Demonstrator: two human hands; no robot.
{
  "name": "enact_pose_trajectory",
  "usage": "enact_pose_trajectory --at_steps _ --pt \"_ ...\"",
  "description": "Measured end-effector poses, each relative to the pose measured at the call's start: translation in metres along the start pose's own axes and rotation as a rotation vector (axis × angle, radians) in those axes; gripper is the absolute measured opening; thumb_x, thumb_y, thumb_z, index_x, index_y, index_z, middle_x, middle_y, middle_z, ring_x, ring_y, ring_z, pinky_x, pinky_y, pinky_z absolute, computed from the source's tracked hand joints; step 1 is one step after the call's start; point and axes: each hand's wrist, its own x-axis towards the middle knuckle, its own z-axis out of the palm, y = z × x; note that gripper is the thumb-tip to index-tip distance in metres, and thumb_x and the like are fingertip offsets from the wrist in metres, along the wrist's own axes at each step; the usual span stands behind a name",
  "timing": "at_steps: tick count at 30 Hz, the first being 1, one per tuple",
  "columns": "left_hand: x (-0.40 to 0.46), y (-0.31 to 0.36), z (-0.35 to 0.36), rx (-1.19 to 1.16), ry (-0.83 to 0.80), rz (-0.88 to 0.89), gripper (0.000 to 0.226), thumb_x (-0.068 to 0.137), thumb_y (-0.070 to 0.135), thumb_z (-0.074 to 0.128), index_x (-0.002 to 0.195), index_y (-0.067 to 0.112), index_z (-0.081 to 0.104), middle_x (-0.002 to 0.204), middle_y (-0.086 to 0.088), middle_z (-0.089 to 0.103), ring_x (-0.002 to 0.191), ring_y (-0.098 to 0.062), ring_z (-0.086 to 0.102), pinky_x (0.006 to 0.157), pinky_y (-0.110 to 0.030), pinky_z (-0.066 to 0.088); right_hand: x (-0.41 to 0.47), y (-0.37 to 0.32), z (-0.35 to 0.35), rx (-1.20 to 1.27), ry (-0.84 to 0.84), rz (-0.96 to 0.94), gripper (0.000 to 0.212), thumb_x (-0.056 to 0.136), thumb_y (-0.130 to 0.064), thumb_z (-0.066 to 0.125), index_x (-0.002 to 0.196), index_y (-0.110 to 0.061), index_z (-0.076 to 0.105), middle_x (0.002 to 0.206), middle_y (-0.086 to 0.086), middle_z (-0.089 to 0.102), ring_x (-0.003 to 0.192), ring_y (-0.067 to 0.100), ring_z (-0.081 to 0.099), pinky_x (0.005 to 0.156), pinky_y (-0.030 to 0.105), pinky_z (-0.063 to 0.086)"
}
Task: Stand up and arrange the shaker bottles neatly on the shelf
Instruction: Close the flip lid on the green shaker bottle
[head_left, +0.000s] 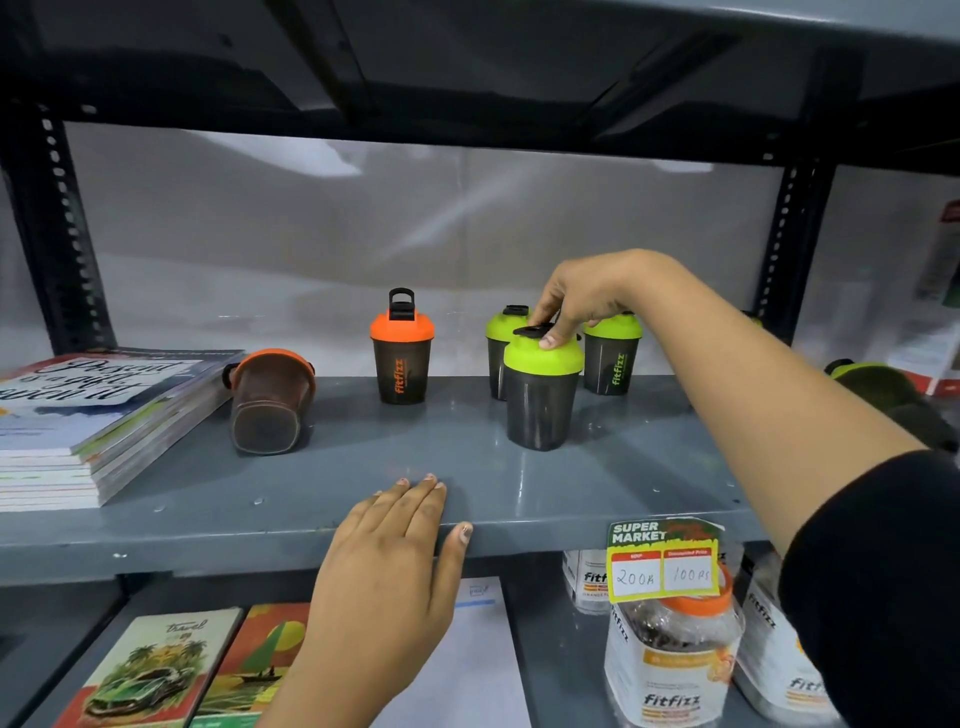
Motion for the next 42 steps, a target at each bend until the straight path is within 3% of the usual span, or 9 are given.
enact_pose_trajectory --at_steps 5,8,11,14,18,21,31,35,42 --pt "-0.001 -0.001 0.001 -0.001 0.004 0.002 0.060 0.096 0.053 0.026 0.123 0.015 0.064 0.126 0.000 0.064 0.117 -0.020 0.058 0.101 -0.041 0.042 0.003 -0.001 0.007 -0.007 0.093 0.048 0.050 0.074 -0.046 0.082 0.108 -0.010 0.073 0.099 0.003 0.071 0.081 0.020 0.064 0.084 0.032 0.052" --pt "-0.001 0.000 0.001 0.005 0.010 0.005 0.058 0.096 0.051 0.028 0.123 0.014 0.064 0.125 0.000 0.064 0.117 -0.020 0.058 0.101 -0.040 0.040 0.004 -0.003 0.010 0.000 0.141 0.098 0.051 0.071 -0.052 0.082 0.087 -0.007 0.064 0.081 0.006 0.062 0.072 0.023 0.064 0.068 0.029 0.045" --pt "0.000 0.000 0.000 0.011 0.007 0.011 0.057 0.096 0.051 0.029 0.123 0.014 0.064 0.125 -0.001 0.064 0.117 -0.020 0.058 0.102 -0.039 0.039 0.005 -0.006 0.017 0.011 0.168 0.088 0.055 0.072 -0.055 0.080 0.094 -0.007 0.065 0.088 0.011 0.067 0.070 0.031 0.068 0.074 0.038 0.057" --pt "-0.001 -0.001 0.000 0.014 0.000 0.009 0.057 0.096 0.051 0.029 0.124 0.014 0.063 0.126 -0.001 0.064 0.118 -0.020 0.057 0.102 -0.038 0.037 0.004 -0.009 0.022 0.007 0.223 0.062 0.035 0.081 -0.045 0.075 0.104 -0.020 0.068 0.096 0.005 0.063 0.067 0.024 0.064 0.077 0.043 0.062" --pt "-0.001 -0.001 0.001 0.014 0.005 0.011 0.056 0.096 0.050 0.031 0.124 0.014 0.064 0.126 -0.001 0.064 0.118 -0.020 0.057 0.103 -0.038 0.036 0.006 -0.009 0.025 -0.064 0.284 0.070 0.025 0.082 -0.042 0.071 0.097 -0.021 0.071 0.081 -0.001 0.060 0.074 0.022 0.060 0.079 0.037 0.058" --pt "-0.001 -0.001 0.001 0.012 0.012 0.008 0.055 0.095 0.050 0.032 0.122 0.014 0.064 0.125 -0.001 0.064 0.118 -0.020 0.057 0.102 -0.037 0.036 0.006 -0.012 0.030 -0.112 0.331 0.098 0.025 0.081 -0.041 0.068 0.095 -0.020 0.070 0.091 0.002 0.065 0.086 0.026 0.061 0.077 0.031 0.050" --pt "-0.001 -0.001 0.001 0.016 0.013 0.004 0.058 0.095 0.051 0.029 0.122 0.014 0.065 0.124 -0.001 0.065 0.117 -0.020 0.059 0.102 -0.039 0.037 0.005 -0.017 0.031 -0.195 0.370 0.178 0.020 0.084 -0.034 0.062 0.091 -0.017 0.053 0.088 0.004 0.051 0.069 0.026 0.052 0.071 0.027 0.039" --pt "-0.001 0.000 0.001 0.020 0.010 0.001 0.058 0.095 0.052 0.029 0.122 0.015 0.065 0.124 -0.001 0.065 0.116 -0.020 0.059 0.102 -0.038 0.035 0.007 -0.017 0.034 -0.149 0.378 0.179 0.028 0.082 -0.035 0.062 0.073 -0.015 0.045 0.084 0.006 0.053 0.075 0.029 0.054 0.065 0.026 0.040" --pt "-0.001 0.001 -0.001 0.045 -0.008 -0.004 0.058 0.095 0.052 0.029 0.122 0.016 0.065 0.123 0.000 0.066 0.115 -0.019 0.060 0.101 -0.036 0.032 0.005 -0.019 0.037 -0.114 0.392 0.169 0.025 0.085 -0.036 0.061 0.093 -0.015 0.049 0.098 0.010 0.049 0.088 0.032 0.048 0.072 0.030 0.039"
